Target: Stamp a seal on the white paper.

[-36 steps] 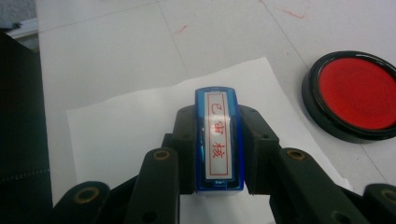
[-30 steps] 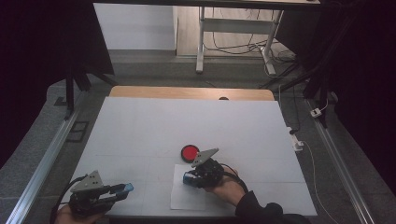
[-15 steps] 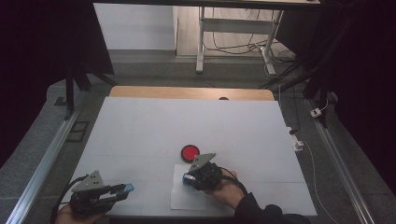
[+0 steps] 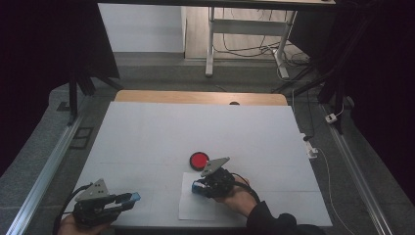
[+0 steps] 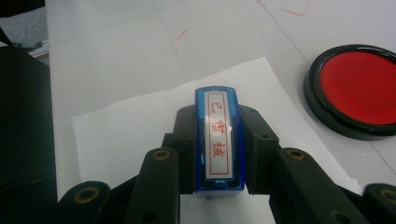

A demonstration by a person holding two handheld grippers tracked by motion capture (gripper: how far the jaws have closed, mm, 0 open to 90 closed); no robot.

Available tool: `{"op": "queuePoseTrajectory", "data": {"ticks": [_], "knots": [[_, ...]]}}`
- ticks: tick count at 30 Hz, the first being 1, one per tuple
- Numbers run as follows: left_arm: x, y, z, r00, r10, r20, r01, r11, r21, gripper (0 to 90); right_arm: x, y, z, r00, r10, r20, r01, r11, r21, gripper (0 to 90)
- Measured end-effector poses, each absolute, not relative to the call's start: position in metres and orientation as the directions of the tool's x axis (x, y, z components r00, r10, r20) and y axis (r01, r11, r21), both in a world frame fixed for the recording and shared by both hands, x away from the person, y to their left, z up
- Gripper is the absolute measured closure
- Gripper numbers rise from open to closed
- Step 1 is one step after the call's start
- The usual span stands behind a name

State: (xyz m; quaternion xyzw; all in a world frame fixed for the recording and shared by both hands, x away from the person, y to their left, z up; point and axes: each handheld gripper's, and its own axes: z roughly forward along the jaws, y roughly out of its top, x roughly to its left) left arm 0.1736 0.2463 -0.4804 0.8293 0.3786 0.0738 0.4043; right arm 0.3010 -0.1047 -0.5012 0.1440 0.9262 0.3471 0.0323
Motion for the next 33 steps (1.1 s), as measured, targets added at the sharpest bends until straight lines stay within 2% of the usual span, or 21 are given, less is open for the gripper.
{"op": "queuePoseTrajectory", "data": {"ticks": [17, 23, 33], "knots": [[0.174, 0.249, -0.48, 0.699, 0.687, -0.2, 0.573, -0.37, 0.731, 68.0, 0.3, -0.101, -0.497, -0.954, 0.299, 0.036, 0.254, 0.734, 0.63, 70.7], [0.174, 0.249, -0.48, 0.7, 0.686, -0.199, 0.571, -0.37, 0.733, 68.0, 0.299, -0.101, -0.496, -0.953, 0.298, 0.064, 0.266, 0.713, 0.649, 70.7], [0.174, 0.249, -0.481, 0.697, 0.688, -0.201, 0.572, -0.365, 0.735, 68.0, 0.299, -0.107, -0.483, -0.956, 0.291, 0.032, 0.234, 0.694, 0.681, 70.6]]}}
